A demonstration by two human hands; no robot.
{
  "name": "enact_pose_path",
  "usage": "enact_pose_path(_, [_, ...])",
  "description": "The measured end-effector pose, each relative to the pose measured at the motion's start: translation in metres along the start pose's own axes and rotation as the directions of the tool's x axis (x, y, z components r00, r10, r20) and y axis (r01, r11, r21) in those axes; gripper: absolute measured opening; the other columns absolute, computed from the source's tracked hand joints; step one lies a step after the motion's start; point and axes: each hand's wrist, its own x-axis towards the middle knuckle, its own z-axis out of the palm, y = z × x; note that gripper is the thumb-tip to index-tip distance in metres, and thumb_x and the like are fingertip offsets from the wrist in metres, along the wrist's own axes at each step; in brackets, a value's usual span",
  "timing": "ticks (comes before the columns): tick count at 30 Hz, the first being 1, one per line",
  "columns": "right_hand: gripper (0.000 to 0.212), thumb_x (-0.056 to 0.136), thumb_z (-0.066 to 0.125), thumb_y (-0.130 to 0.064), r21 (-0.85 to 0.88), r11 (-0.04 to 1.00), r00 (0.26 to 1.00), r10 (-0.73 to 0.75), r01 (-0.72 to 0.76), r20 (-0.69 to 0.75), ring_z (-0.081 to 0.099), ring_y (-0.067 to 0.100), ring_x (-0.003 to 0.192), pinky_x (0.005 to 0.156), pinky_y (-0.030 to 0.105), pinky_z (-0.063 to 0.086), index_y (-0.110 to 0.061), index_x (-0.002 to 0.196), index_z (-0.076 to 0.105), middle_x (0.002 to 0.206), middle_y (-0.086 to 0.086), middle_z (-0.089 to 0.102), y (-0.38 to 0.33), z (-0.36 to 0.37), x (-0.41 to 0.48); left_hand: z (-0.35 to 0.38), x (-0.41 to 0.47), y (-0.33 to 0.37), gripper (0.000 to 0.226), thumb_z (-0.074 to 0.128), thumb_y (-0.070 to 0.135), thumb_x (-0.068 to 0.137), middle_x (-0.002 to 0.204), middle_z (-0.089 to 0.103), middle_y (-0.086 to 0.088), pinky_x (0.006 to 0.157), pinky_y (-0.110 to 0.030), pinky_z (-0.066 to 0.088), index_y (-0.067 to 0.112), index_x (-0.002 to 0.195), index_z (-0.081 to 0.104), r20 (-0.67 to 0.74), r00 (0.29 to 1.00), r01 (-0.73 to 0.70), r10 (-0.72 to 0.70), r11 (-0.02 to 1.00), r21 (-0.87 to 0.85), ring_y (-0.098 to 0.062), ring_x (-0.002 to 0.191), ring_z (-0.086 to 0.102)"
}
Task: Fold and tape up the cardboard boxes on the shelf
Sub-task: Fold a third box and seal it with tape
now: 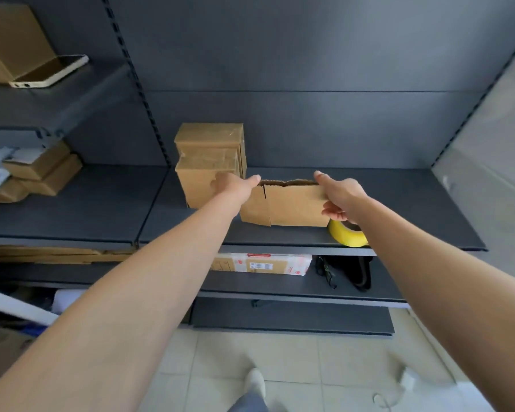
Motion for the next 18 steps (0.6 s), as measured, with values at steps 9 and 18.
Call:
enact_pose_path(9, [0.06, 0.081, 0.056, -0.067, -0.118, 0.99, 0.996, 0.079, -0.074, 0.041, 0.058, 0.021, 0.063, 0.06, 0.029, 0.054, -0.007, 0.091, 0.056, 0.08, 0.011, 0.061, -0.013, 0.001, 0.021, 0.008, 0.04, 0.019, 0.101, 0.075, 0.046, 0.076, 0.145, 0.031, -0.012, 0.101, -0.042, 0.044, 0.002, 0.147, 0.017, 0.025, 0.999, -0.027, 0.028, 0.999, -0.017, -0.033, 0.127, 0.045])
enact_pose_path(18, [0.047, 0.09, 0.053, -0.054, -0.443, 0.876, 0.981, -0.189, 0.189, 0.044, 0.05, 0.023, 0.076, 0.06, 0.028, 0.037, -0.007, 0.089, 0.058, 0.083, 0.007, 0.055, -0.03, 0.001, 0.039, 0.014, 0.052, 0.031, 0.095, 0.071, 0.046, 0.079, 0.153, 0.024, -0.013, 0.094, -0.038, 0.046, 0.006, 0.148, 0.019, 0.084, 0.996, -0.034, 0.034, 0.999, 0.0, -0.033, 0.126, 0.047])
